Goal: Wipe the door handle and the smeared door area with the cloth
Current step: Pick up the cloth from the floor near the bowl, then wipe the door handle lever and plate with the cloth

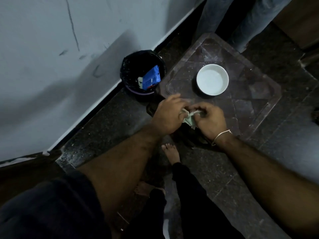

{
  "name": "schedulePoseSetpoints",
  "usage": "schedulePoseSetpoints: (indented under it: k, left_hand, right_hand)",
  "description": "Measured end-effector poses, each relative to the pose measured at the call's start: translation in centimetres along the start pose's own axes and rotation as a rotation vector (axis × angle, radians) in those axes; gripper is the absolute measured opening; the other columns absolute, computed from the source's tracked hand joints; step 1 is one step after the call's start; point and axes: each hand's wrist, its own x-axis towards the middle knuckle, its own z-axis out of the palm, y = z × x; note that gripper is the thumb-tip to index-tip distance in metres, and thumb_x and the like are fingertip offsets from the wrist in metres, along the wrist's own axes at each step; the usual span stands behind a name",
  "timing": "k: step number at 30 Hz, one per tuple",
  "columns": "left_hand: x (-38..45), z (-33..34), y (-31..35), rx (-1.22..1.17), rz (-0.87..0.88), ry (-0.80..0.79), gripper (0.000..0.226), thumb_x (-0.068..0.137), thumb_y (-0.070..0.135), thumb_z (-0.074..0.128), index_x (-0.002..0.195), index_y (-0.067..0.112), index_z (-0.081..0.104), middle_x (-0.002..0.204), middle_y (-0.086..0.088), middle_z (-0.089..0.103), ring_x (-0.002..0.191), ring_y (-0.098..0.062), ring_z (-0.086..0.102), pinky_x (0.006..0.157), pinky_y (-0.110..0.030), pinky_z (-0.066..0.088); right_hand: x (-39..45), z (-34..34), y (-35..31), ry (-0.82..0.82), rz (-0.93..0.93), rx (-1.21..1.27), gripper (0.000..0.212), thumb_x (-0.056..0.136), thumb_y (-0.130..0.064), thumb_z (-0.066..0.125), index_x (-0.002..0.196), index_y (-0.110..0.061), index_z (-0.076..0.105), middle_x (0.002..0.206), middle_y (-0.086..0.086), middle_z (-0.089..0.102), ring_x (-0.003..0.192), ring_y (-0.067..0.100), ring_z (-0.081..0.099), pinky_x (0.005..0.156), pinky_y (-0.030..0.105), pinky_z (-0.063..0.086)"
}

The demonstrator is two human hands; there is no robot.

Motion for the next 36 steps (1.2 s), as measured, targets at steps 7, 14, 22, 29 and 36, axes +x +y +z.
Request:
schedulePoseSetpoints:
  k: [7, 14, 22, 29, 36]
  left_hand:
    - [-2.2, -2.6, -0.9, -0.576, -0.483, 0.145, 0.006, 0.087, 0.011, 0.067, 0.092, 0.009, 0.070, 0.090, -0.007, 0.072, 0.082, -0.017, 0.066, 0.077, -0.032, 0.054]
    - [-6.1, -6.5, -0.9, -1.023, -0.634, 0.359, 0.009, 0.095, 0.003, 0.055, 0.100, 0.004, 0.062, 0.075, -0.008, 0.064, 0.059, -0.005, 0.062, 0.054, -0.022, 0.051]
    - [-11.3, -13.1, 0.3, -1.436, -0.610, 0.708, 0.023, 0.084, 0.001, 0.071, 0.105, 0.008, 0.063, 0.100, -0.017, 0.070, 0.086, -0.025, 0.070, 0.079, -0.042, 0.059]
    - [-19.0, -19.8, 3.3, -1.434, -0.537, 1.021, 0.029, 0.078, -0.017, 0.066, 0.094, 0.008, 0.061, 0.093, -0.015, 0.067, 0.085, -0.027, 0.065, 0.084, -0.042, 0.056]
    - [-28.3, -24.8, 7.4, -0.897, -0.557, 1.236, 0.032, 0.082, -0.010, 0.066, 0.088, 0.021, 0.075, 0.095, 0.006, 0.074, 0.090, -0.009, 0.068, 0.087, -0.027, 0.054]
  right_hand:
    - [0.6, 0.0, -1.9, -0.075, 0.209, 0.357, 0.020, 0.072, 0.005, 0.077, 0.090, 0.001, 0.069, 0.080, 0.012, 0.069, 0.066, 0.012, 0.060, 0.067, 0.022, 0.054]
    - [0.8, 1.8, -7.6, -0.287, 0.342, 0.685, 0.019, 0.084, 0.010, 0.061, 0.082, -0.008, 0.066, 0.073, 0.009, 0.068, 0.067, 0.019, 0.063, 0.068, 0.030, 0.056]
    - [-0.7, 3.3, -18.1, -0.417, 0.274, 0.672, 0.030, 0.082, 0.008, 0.066, 0.111, 0.009, 0.057, 0.094, 0.028, 0.065, 0.077, 0.032, 0.062, 0.082, 0.045, 0.054]
    - [-4.3, 4.3, -28.6, -0.659, 0.198, 0.675, 0.007, 0.089, 0.000, 0.061, 0.083, -0.004, 0.062, 0.082, 0.016, 0.065, 0.068, 0.023, 0.063, 0.067, 0.034, 0.057]
    - [-10.8, 6.0, -37.8, -0.694, -0.196, 0.438, 0.013, 0.076, -0.003, 0.077, 0.077, -0.007, 0.065, 0.071, 0.013, 0.062, 0.068, 0.023, 0.056, 0.064, 0.034, 0.050]
